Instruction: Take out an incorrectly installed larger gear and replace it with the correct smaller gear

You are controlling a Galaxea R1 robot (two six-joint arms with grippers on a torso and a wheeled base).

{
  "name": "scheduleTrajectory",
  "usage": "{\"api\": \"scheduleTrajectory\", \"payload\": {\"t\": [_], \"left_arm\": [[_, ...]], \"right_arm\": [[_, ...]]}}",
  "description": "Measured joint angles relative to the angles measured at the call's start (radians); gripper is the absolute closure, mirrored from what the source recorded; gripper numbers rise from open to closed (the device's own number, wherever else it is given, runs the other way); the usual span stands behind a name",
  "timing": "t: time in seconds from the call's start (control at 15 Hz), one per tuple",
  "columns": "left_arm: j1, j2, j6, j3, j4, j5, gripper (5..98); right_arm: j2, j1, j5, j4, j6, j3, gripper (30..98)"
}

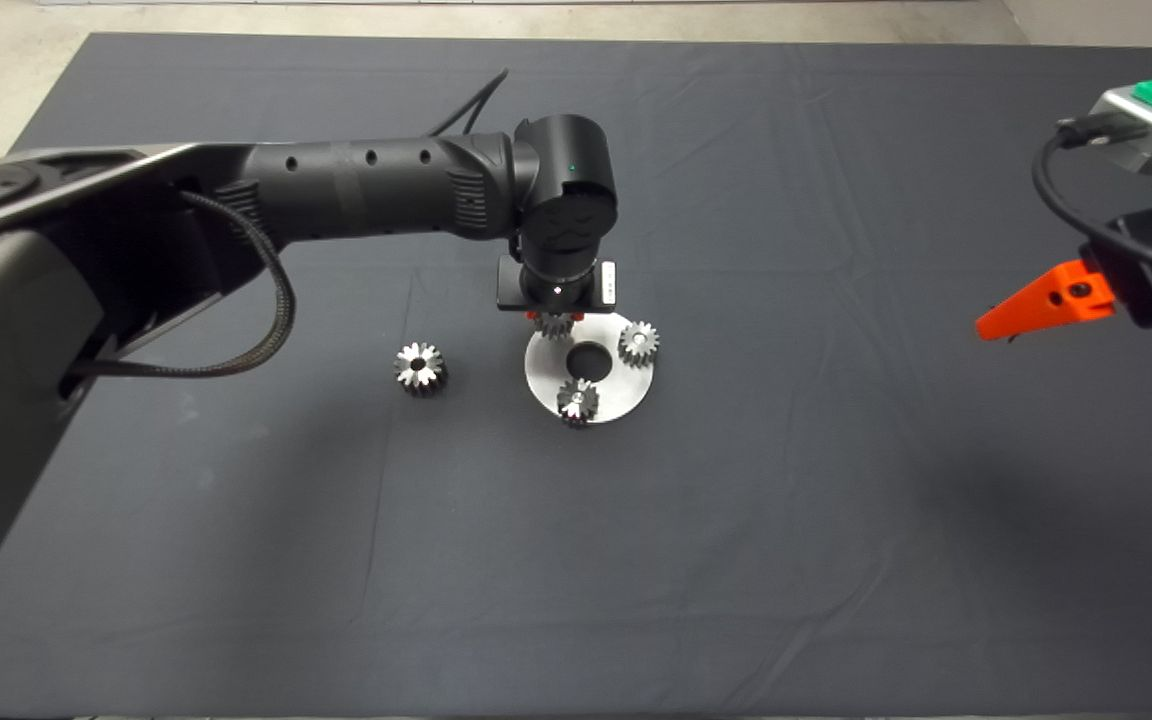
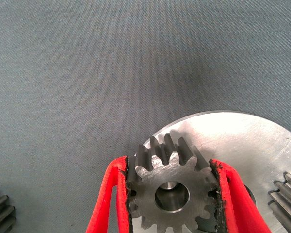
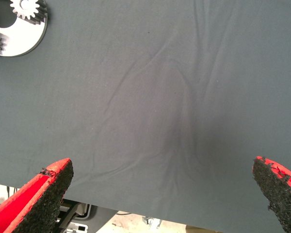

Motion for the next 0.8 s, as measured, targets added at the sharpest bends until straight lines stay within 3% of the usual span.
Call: {"api": "scheduleTrajectory", "payload": {"t": [0.47, 0.8], "left_arm": [[0.003, 0.000, 0.003, 0.000, 0.000, -0.004, 68.1], [0.028, -0.003, 0.006, -0.005, -0.005, -0.001, 59.3]], "right_arm": [[0.000, 0.000, 0.000, 0.000, 0.000, 0.000, 30.8], [0.000, 0.000, 0.000, 0.000, 0.000, 0.000, 30.8]]}}
